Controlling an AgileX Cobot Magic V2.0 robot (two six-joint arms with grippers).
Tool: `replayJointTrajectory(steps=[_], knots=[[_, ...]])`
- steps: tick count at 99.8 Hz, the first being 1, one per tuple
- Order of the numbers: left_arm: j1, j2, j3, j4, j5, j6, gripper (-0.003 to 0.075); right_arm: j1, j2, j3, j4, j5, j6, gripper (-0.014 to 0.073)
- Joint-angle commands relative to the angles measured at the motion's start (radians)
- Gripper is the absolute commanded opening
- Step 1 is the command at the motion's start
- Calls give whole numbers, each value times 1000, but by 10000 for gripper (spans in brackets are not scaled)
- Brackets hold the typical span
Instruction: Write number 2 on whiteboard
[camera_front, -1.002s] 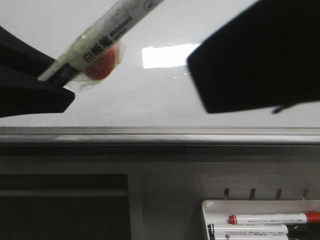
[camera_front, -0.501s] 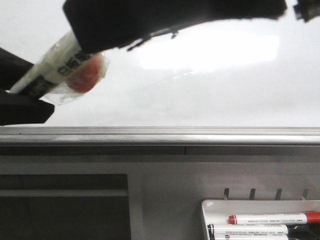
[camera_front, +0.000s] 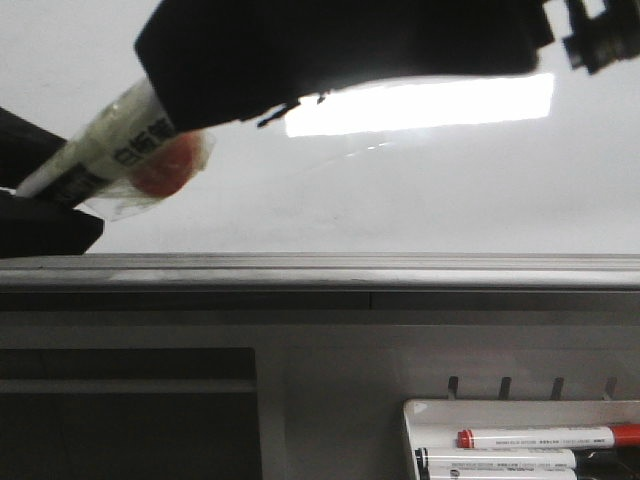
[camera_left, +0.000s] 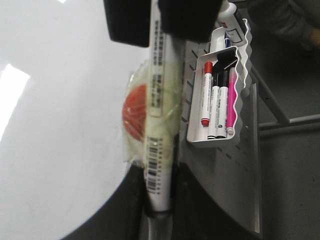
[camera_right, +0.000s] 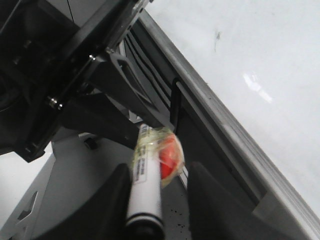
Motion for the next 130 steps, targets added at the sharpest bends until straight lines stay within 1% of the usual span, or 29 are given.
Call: replayJointTrajectory(steps=[1, 5, 11, 31, 38, 45, 52, 57, 60, 64, 69, 81, 89, 93, 94, 100, 106, 113, 119, 130], knots=[[-9, -7, -26, -5, -45, -6, -20, 2, -11, -36, -9, -60, -8, 117], [-9, -7, -26, -5, -45, -6, -20, 2, -11, -36, -9, -56, -8, 51], [-9, -7, -26, -5, -45, -6, -20, 2, -11, -36, -9, -50, -8, -80], [-9, -7, -26, -5, -45, -6, -20, 2, -11, -36, -9, -50, -8, -77], [-9, -7, -26, -7, -45, -6, 3, 2, -11, -36, -7, -56, -8, -77], [-9, -9, -30, -14, -40, -8, 70, 2, -11, -41, 16, -48, -8, -77], [-9, -22, -31, -45, -18, -9, 166, -4, -11, -48, 18, -43, -8, -77], [-9, -36, -36, -73, 23, -9, 247, -17, -11, -54, 9, -41, -8, -77], [-9, -44, -45, -85, 59, -9, 281, -27, -11, -56, 3, -41, -8, -77], [-9, -62, -54, -91, 95, -9, 319, -41, -11, -58, 3, -41, -8, -77], [-9, -87, -71, -99, 142, -9, 336, -66, -11, -59, 3, -41, -8, -77], [-9, -160, -104, -101, 218, -22, 333, -141, -11, -59, 3, -66, -8, -77], [-9, -213, -121, -101, 273, -102, 302, -174, -11, -59, 3, -107, -8, -77], [-9, -246, -130, -76, 310, -153, 253, -184, -11, -59, 3, -131, -8, -77], [-9, -246, -131, -76, 310, -161, 253, -187, -11, -59, 3, -137, -8, -77], [-9, -285, -141, -13, 367, -247, 164, -200, -11, -59, -5, -155, -10, -77], [-9, -317, -141, 69, 407, -387, 66, -209, -11, -61, -6, -155, -10, -77], [-9, -340, -141, 164, 451, -545, -21, -215, -9, -71, -19, -152, -10, -77], [-9, -351, -141, 231, 473, -636, -20, -217, 2, -86, -39, -147, -10, -77], [-9, -353, -141, 290, 473, -689, -20, -234, 43, -150, -41, -97, -10, -77]])
